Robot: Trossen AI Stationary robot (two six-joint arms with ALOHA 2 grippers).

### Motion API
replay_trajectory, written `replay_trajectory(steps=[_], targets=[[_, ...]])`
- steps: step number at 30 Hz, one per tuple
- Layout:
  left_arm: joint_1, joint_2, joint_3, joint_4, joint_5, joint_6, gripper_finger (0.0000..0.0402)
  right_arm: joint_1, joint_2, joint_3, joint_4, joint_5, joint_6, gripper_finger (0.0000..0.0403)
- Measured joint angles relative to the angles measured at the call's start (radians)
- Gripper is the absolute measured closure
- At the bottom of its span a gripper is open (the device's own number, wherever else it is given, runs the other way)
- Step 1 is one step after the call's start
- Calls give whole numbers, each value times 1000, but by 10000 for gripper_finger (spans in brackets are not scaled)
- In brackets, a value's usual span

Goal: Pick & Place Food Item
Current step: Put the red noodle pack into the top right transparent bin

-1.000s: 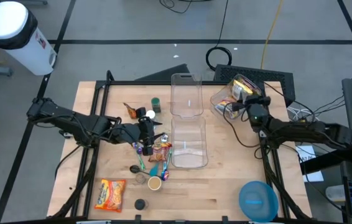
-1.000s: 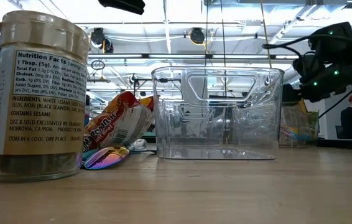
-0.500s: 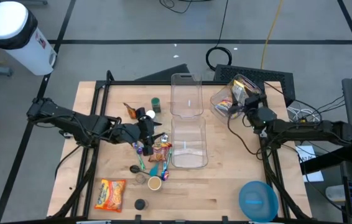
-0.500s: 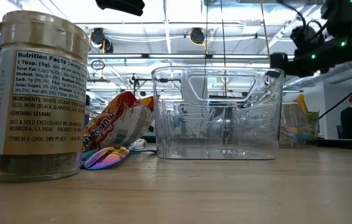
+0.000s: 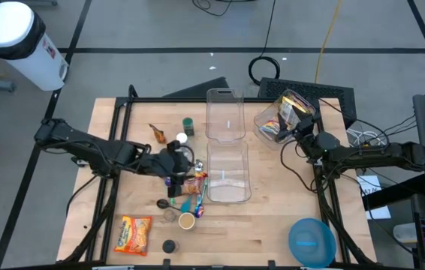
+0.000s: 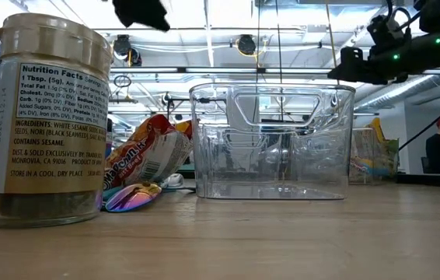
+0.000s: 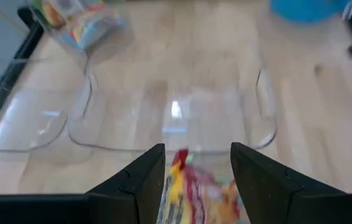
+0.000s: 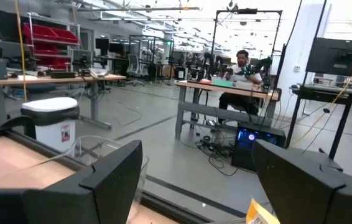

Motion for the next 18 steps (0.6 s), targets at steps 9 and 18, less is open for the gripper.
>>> replay_trajectory(steps=[9,18], targets=[[-1,205,0,-11,31,76,210,0,0,0,-15,0,7,110],[11,346,0,-9,24,78,211,0,0,0,-15,0,7,110]])
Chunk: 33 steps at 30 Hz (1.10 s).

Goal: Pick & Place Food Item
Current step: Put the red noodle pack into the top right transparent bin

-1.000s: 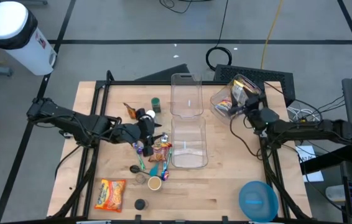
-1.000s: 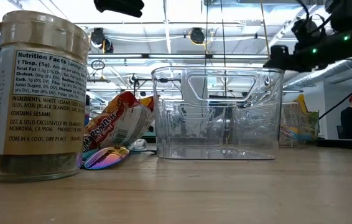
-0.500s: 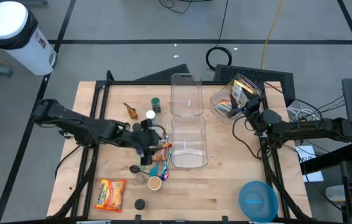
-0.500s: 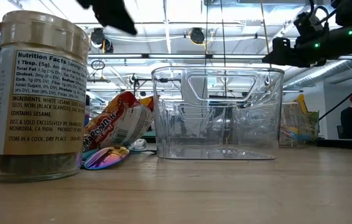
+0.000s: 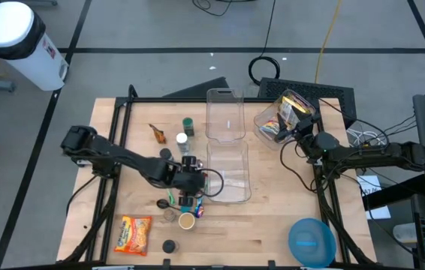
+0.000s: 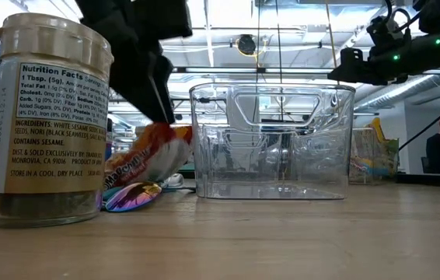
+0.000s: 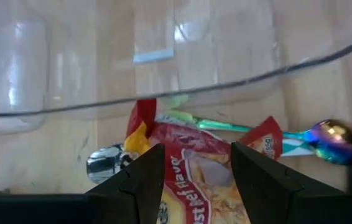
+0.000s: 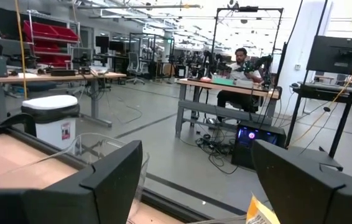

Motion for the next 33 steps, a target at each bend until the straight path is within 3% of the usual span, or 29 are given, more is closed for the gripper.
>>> replay_trajectory(steps=[10,20,33], targets=[[2,27,0,-5,0,1,211,0,0,0,0,0,0,110],[-2,-44,1,-114,33,-72,211,0,0,0,-2,0,6,110],[-6,28,-17,-36,41,-21,210,0,0,0,-24,2,23,110]])
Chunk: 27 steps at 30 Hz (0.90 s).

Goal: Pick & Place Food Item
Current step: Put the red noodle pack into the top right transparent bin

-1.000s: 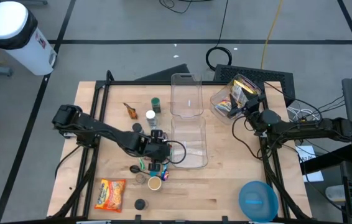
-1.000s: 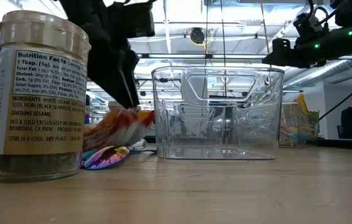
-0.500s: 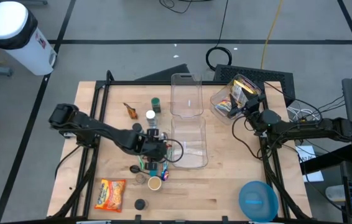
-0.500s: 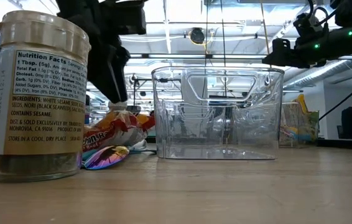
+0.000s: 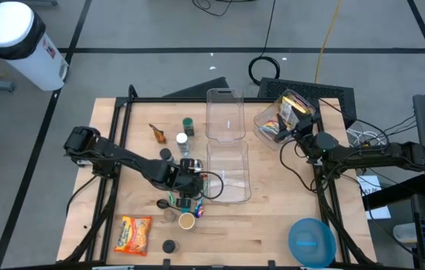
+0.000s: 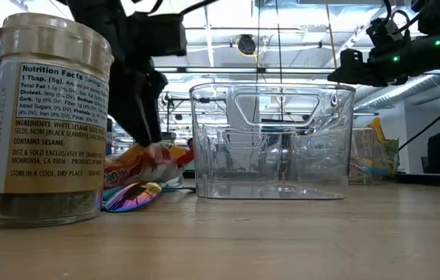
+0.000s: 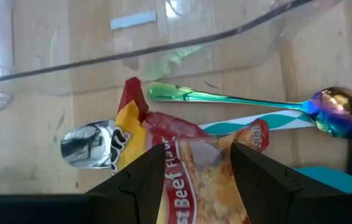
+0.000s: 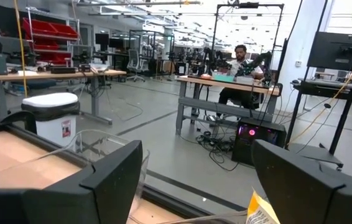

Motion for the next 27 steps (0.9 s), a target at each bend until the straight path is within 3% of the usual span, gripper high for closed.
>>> replay_trajectory(steps=[20,23,27], targets=[[18,47,0,1,13,-12,212,0,0,0,-3,0,15,110],[18,54,0,1,13,-11,229,0,0,0,-3,0,15,110],[18,53,0,0,16,-11,281,0,0,0,-3,0,15,110]])
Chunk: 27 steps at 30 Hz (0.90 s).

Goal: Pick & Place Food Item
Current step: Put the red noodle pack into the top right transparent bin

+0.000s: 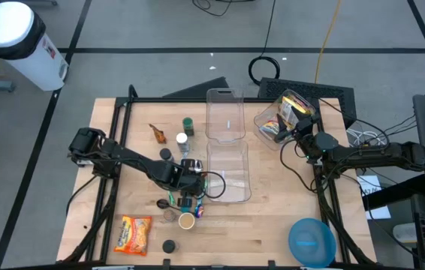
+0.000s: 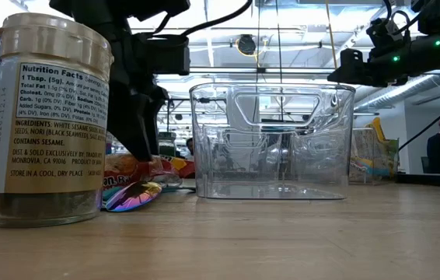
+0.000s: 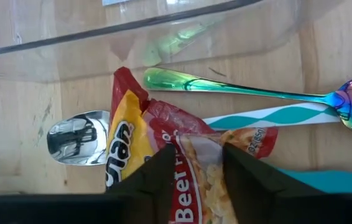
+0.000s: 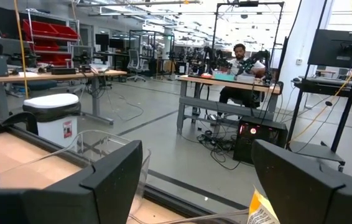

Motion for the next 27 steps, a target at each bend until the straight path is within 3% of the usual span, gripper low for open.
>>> replay_trajectory(steps=[6,8,15,23,27], targets=[[0,0,0,0,3,5,379,0,0,0,0,0,0,110],[1,0,0,1,3,7,394,0,0,0,0,0,0,110],[2,-66,0,-28,3,-2,397,0,0,0,0,-1,0,110],[-2,-242,0,-47,-26,-58,397,0,0,0,1,-1,0,110],[-16,-347,0,-45,-115,-66,398,0,0,0,4,-2,0,110]])
